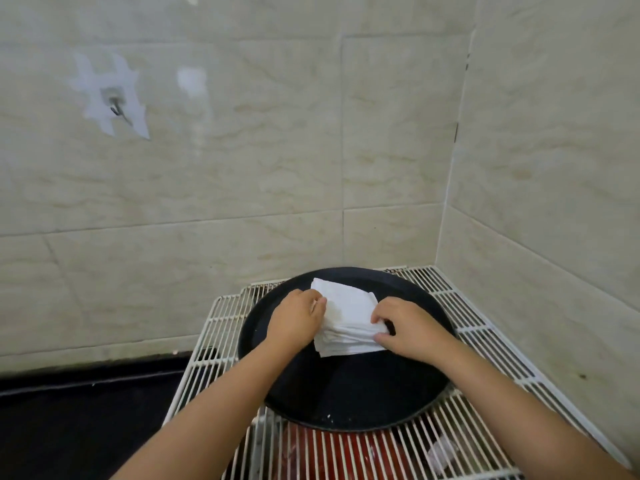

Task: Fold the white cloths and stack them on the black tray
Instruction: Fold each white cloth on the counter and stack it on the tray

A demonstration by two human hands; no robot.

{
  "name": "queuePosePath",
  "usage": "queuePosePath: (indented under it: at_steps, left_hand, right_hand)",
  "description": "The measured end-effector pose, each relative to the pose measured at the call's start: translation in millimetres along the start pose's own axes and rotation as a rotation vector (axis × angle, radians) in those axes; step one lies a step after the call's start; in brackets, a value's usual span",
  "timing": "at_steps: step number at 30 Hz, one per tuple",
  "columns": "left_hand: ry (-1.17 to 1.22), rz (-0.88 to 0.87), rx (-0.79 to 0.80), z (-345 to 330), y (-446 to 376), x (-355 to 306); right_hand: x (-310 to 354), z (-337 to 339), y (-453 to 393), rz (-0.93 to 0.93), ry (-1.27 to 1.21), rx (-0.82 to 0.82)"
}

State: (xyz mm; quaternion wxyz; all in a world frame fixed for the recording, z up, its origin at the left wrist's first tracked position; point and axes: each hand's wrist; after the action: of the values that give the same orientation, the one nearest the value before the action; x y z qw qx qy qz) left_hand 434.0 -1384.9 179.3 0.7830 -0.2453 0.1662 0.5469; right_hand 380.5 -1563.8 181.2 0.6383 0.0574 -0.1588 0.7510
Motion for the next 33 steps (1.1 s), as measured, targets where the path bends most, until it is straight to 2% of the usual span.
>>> queuePosePath:
  at_steps: [2, 6, 10, 13, 15, 19, 21, 26, 31, 33]
  left_hand:
    - [0.03, 0.084, -0.002, 1, -7, -3]
    - [0.007, 0.126, 0.014, 4, -16, -12]
    - [-0.085, 0.005, 0.125, 2, -25, -14]
    - [-0.069, 0.042, 0.208, 6, -33, -17]
    - [-0.04, 0.082, 0.21, 8, -38, -17]
    - [0.012, 0.105, 0.101, 11, -42, -16]
    - [-0.015, 0.106, 0.114, 7, -41, -17]
    - [-0.157, 0.112, 0.166, -4, -35, -19]
    - [-0.159, 0.106, 0.054, 11, -29, -9]
    - [-0.247, 0.095, 0.001, 28, -21, 7]
  right_hand:
    - [-2, 3, -5, -0.043, -0.056, 0.026]
    - [-15, 11, -33, -0.249, -0.219, -0.066]
    - [-20, 8, -60, -0.272, -0.15, 0.105]
    - [-18, 6, -72, -0.274, -0.186, 0.169]
    - [-20, 7, -78, -0.266, -0.205, 0.148]
    - [-27, 14, -85, -0.25, -0.233, 0.01]
    - [-30, 14, -89, -0.235, -0.166, 0.023]
    - [-28, -13, -87, -0.215, 0.14, 0.247]
    - [-24, 3, -76, -0.211, 0.335, 0.101]
    - [-5, 15, -69, -0.182, 0.34, 0.057]
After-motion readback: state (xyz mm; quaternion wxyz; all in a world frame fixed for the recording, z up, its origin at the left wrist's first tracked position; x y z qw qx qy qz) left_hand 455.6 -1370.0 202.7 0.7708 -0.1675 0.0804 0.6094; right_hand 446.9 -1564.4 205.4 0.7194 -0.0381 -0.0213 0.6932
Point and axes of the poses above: each hand's wrist, its own y-axis away from the middle knuckle, its own z-axis out of the back of the hand, x = y × z, and after that the axes turned 3 degrees about y, right-handed
